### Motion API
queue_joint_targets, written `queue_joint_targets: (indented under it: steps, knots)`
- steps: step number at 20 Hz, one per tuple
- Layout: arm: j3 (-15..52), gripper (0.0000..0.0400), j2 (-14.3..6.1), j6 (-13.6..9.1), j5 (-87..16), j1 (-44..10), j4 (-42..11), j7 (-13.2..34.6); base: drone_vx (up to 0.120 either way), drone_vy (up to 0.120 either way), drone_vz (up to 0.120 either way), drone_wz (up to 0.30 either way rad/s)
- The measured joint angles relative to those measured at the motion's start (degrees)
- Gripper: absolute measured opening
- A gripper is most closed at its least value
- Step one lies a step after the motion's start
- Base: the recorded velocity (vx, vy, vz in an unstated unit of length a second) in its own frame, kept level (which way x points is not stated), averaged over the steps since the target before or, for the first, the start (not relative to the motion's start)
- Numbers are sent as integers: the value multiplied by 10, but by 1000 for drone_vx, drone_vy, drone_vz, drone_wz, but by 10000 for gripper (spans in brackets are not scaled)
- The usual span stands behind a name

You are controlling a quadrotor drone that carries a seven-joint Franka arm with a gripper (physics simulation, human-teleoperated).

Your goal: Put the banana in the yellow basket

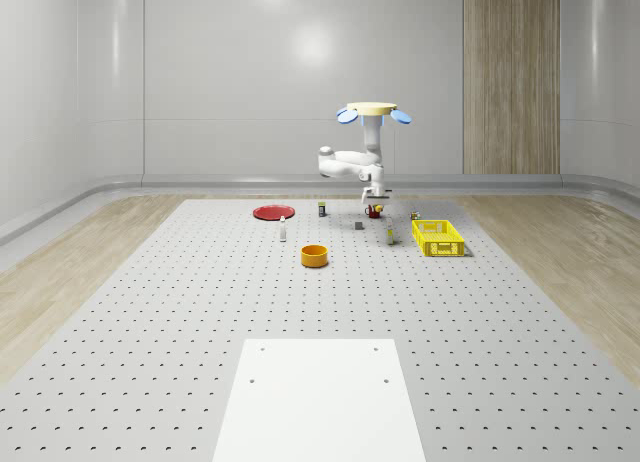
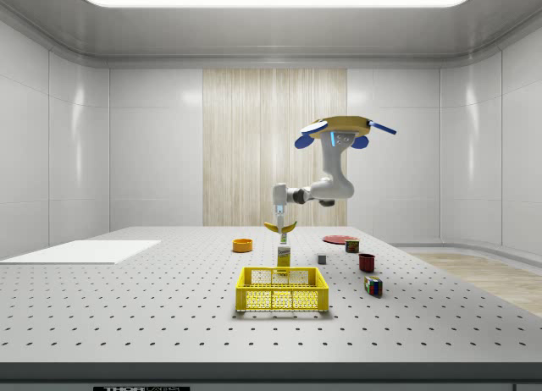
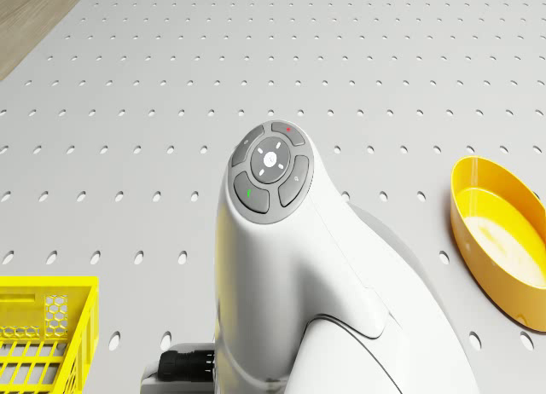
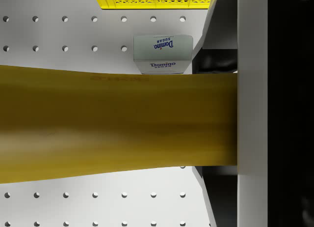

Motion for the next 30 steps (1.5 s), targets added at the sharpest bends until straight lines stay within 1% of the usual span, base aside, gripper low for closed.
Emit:
queue_joint_targets:
  steps: [4,17,23,26,30]
  knots:
    - [0,193,-2,2,1,0,0,0,90,120,0,0]
    - [1,193,-7,7,3,-1,0,1,0,120,0,0]
    - [1,193,-9,9,4,-1,0,1,0,120,-107,0]
    - [1,193,-10,10,4,-2,0,2,0,120,-27,0]
    - [2,193,-12,11,4,-2,0,2,0,120,-120,0]
